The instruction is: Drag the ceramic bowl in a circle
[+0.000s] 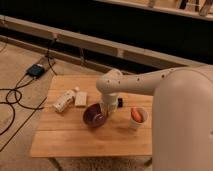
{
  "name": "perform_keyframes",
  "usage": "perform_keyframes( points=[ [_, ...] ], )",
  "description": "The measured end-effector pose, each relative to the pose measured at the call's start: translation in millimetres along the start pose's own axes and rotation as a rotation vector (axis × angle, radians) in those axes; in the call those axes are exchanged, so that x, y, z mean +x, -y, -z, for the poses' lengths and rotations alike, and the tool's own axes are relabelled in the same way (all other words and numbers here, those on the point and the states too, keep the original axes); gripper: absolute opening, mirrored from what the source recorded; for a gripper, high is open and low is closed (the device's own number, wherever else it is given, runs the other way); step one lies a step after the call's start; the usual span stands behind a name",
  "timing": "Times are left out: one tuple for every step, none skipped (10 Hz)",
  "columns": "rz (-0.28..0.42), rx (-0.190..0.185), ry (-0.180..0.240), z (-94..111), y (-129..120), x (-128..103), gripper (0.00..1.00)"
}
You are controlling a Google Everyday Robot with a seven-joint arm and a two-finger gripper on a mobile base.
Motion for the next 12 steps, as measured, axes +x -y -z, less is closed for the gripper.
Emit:
perform_keyframes(
  points=[
    [0.025, -0.011, 0.014, 6.6, -19.7, -12.0, 0.0],
    [0.052, -0.02, 0.024, 11.9, -38.4, -17.9, 0.0],
    [0.077, -0.029, 0.033, 16.0, -53.3, -20.6, 0.0],
    [0.123, -0.037, 0.04, 20.6, -75.9, -19.5, 0.0],
    [0.153, -0.037, 0.043, 21.4, -86.9, -16.3, 0.0],
    [0.207, -0.03, 0.038, 19.3, -102.3, -4.3, 0.0],
    [0.243, -0.024, 0.029, 15.1, -110.8, 8.3, 0.0],
    [0.272, -0.012, 0.016, 9.3, -112.1, 21.7, 0.0],
    [0.286, -0.005, 0.007, 5.0, -111.2, 30.1, 0.0],
    [0.302, 0.002, -0.016, -4.1, -108.9, 49.1, 0.0],
    [0.308, 0.006, -0.038, -11.9, -104.3, 66.0, 0.0],
    [0.302, 0.008, -0.056, -17.1, -97.7, 78.2, 0.0]
  ],
)
